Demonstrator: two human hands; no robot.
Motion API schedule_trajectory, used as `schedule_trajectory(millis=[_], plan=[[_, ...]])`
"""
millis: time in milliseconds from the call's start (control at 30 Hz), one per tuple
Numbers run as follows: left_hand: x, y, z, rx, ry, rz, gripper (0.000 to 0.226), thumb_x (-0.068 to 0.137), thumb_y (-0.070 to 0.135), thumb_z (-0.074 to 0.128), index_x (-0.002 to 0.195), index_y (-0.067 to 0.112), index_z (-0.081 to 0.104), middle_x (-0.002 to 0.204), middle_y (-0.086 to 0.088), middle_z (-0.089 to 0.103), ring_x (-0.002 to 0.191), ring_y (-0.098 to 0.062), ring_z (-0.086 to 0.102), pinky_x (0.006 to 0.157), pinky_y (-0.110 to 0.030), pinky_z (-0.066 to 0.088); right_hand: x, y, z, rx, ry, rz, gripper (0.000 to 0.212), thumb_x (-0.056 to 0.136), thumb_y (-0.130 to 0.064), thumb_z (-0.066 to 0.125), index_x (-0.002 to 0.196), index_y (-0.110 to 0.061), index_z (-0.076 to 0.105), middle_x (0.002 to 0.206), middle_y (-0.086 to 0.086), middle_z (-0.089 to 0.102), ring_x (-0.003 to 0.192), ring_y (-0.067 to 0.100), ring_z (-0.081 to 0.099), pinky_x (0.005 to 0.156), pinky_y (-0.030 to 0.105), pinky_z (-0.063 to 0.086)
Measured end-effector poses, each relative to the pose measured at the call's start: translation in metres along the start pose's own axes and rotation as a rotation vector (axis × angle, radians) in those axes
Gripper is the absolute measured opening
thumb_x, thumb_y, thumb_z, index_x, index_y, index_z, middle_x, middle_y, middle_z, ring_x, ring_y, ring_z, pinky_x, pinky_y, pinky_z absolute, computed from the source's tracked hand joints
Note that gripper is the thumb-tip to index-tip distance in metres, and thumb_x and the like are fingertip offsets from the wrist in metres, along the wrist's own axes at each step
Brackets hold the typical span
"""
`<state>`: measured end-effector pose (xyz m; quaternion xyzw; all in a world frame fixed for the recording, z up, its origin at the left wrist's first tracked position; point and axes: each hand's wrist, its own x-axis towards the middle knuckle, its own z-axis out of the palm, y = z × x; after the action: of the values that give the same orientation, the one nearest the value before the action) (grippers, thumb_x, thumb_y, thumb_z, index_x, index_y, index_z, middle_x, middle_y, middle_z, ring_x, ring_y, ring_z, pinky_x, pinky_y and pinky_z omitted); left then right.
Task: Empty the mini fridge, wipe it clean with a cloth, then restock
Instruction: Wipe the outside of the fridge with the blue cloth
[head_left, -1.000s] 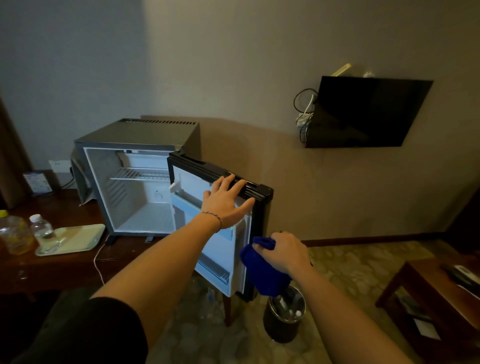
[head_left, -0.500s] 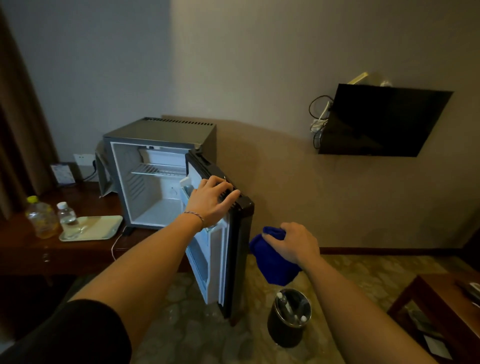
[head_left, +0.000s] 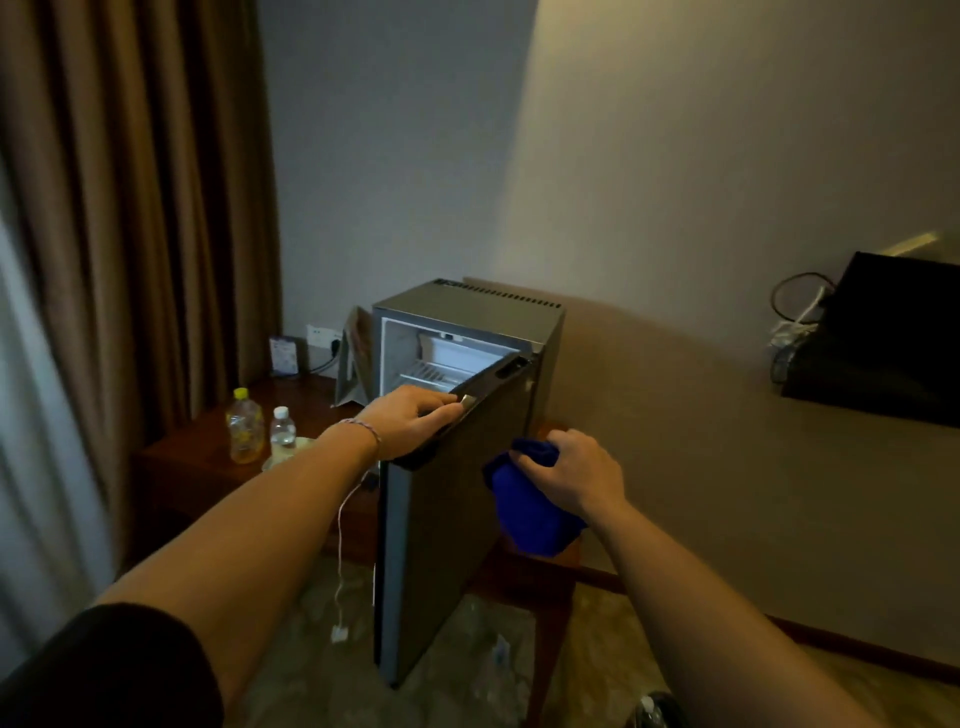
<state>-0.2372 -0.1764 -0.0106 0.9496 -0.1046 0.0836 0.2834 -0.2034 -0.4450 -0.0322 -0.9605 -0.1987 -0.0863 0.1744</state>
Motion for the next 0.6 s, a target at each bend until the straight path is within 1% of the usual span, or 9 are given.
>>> schedule_trajectory(millis=[167,267,300,367,433,467,500,567,600], plan=[[0.01,-0.059,-0.024,0.185,0.048,-0.092,0.051,0.093,0.068,0.034,0.102,0.035,0.071,0.136,0.013,0.057,0.096,-0.008,0.061,0.085,-0.039,0.056,0.05,-0.042,0.023,-0.016,-0.017,-0.07,0.045,0.087,-0.076,0.049,0.084,-0.032,0.054,0.087,-0.009,0.055,0.075,0.008,0.056,0.07,0.032,0.054],[0.022,-0.087,-0.038,0.299,0.098,-0.102,0.041,0.101,0.056,0.035,0.107,0.035,0.07,0.142,0.019,0.051,0.121,-0.012,0.048,0.104,-0.046,0.041,0.08,-0.062,0.035,-0.027,-0.014,-0.085,0.046,0.088,-0.077,0.048,0.083,-0.032,0.054,0.087,-0.01,0.056,0.076,0.007,0.057,0.072,0.031,0.054],[0.027,-0.095,-0.041,0.313,0.118,-0.109,0.04,0.102,0.053,0.036,0.107,0.034,0.071,0.141,0.021,0.051,0.121,-0.012,0.047,0.106,-0.047,0.038,0.09,-0.068,0.039,-0.034,-0.012,-0.082,0.046,0.088,-0.076,0.047,0.083,-0.031,0.054,0.087,-0.009,0.056,0.076,0.007,0.057,0.072,0.031,0.054],[0.038,-0.114,-0.047,0.249,0.181,-0.145,0.041,0.102,0.051,0.037,0.104,0.032,0.072,0.131,0.017,0.061,0.099,-0.008,0.057,0.098,-0.044,0.047,0.109,-0.076,0.045,-0.043,-0.011,-0.075,0.045,0.088,-0.076,0.047,0.084,-0.031,0.053,0.088,-0.009,0.057,0.076,0.007,0.057,0.071,0.03,0.054],[0.049,-0.133,-0.051,0.138,0.257,-0.187,0.042,0.102,0.049,0.037,0.104,0.028,0.074,0.104,0.004,0.071,0.075,-0.008,0.061,0.08,-0.032,0.055,0.129,-0.082,0.048,-0.053,0.005,-0.072,0.047,0.087,-0.077,0.047,0.084,-0.031,0.054,0.087,-0.009,0.058,0.076,0.009,0.058,0.072,0.032,0.056],[0.055,-0.141,-0.053,0.113,0.279,-0.194,0.043,0.102,0.048,0.038,0.102,0.027,0.075,0.092,0.001,0.07,0.073,-0.01,0.061,0.074,-0.026,0.053,0.138,-0.084,0.048,-0.062,0.019,-0.07,0.049,0.087,-0.078,0.046,0.083,-0.03,0.053,0.087,-0.008,0.058,0.077,0.009,0.058,0.072,0.033,0.056],[0.062,-0.148,-0.056,0.11,0.289,-0.19,0.045,0.103,0.048,0.037,0.099,0.025,0.076,0.088,-0.003,0.069,0.075,-0.012,0.061,0.075,-0.025,0.05,0.148,-0.085,0.047,-0.071,0.033,-0.065,0.049,0.087,-0.079,0.045,0.083,-0.03,0.053,0.087,-0.008,0.057,0.077,0.01,0.058,0.072,0.033,0.056],[0.077,-0.164,-0.061,0.124,0.28,-0.184,0.049,0.103,0.047,0.035,0.093,0.02,0.075,0.084,-0.004,0.063,0.083,-0.015,0.06,0.091,-0.034,0.047,0.164,-0.086,0.045,-0.09,0.055,-0.052,0.048,0.088,-0.078,0.045,0.082,-0.03,0.053,0.087,-0.008,0.057,0.074,0.009,0.057,0.066,0.028,0.052],[0.086,-0.172,-0.064,0.139,0.272,-0.187,0.05,0.103,0.046,0.033,0.093,0.021,0.075,0.087,-0.001,0.061,0.093,-0.016,0.059,0.1,-0.039,0.043,0.172,-0.087,0.045,-0.101,0.07,-0.039,0.047,0.088,-0.077,0.045,0.082,-0.031,0.053,0.087,-0.008,0.056,0.073,0.009,0.056,0.063,0.027,0.049]])
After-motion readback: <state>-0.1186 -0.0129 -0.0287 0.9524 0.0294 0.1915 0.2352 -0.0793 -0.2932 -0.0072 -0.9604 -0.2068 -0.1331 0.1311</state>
